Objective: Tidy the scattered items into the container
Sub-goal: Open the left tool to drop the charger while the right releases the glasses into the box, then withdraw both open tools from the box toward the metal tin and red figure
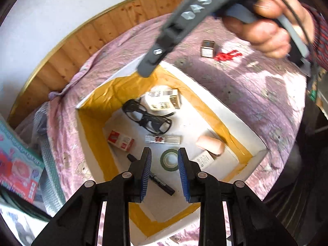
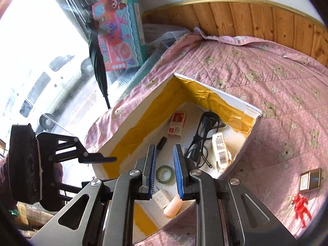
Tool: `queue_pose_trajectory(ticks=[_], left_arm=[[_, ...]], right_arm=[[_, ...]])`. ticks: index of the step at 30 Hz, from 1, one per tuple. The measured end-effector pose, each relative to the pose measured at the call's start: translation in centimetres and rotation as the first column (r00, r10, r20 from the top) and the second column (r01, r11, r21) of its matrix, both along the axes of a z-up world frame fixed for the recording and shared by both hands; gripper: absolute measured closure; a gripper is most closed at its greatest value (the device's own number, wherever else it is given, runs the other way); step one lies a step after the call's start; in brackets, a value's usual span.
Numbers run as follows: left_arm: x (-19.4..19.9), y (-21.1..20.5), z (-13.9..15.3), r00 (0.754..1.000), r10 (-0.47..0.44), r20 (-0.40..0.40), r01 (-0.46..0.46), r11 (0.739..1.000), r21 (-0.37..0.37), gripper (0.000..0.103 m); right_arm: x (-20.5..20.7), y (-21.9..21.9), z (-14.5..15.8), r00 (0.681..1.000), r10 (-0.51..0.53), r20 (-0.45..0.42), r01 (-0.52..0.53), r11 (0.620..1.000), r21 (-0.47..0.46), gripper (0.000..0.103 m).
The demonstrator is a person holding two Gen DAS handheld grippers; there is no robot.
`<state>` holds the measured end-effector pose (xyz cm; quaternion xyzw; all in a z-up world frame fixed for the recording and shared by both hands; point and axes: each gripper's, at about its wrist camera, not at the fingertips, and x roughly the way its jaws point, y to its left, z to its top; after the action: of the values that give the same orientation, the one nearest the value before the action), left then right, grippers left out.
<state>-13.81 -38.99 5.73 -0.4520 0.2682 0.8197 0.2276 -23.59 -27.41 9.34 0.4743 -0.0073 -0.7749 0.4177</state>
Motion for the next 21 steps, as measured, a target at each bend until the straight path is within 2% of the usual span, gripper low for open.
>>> queue_pose_trajectory(ticks=[4, 9, 17, 21], left_arm=[[1.4, -0.1, 1.6, 0.981, 0.185, -0.061, -0.186, 0.983, 0.003, 0.072], [3.4, -0.3, 3.5, 0.918, 0.390, -0.069, -0.384, 0.919, 0.086, 0.066], [7.0, 0.8, 6.5, 0.867, 0.482, -0.123, -0.456, 0.869, 0.194, 0.065], [7.9, 1.8, 7.6, 0.853, 0.498, -0.157, -0.460, 0.858, 0.228, 0.064]], right_arm=[[3.8, 1.5, -0.3, 1.000, -0.004, -0.022, 0.003, 1.000, -0.026, 0.083], [7.7, 3.0, -1.1, 1.000, -0.022, -0.006, 0.022, 0.997, -0.072, 0.083], [11.4, 5.1, -2.0, 0.999, -0.035, 0.017, 0.037, 0.993, -0.114, 0.083], [12.6, 6.4, -2.1, 0.998, -0.049, 0.027, 0.052, 0.989, -0.140, 0.083]])
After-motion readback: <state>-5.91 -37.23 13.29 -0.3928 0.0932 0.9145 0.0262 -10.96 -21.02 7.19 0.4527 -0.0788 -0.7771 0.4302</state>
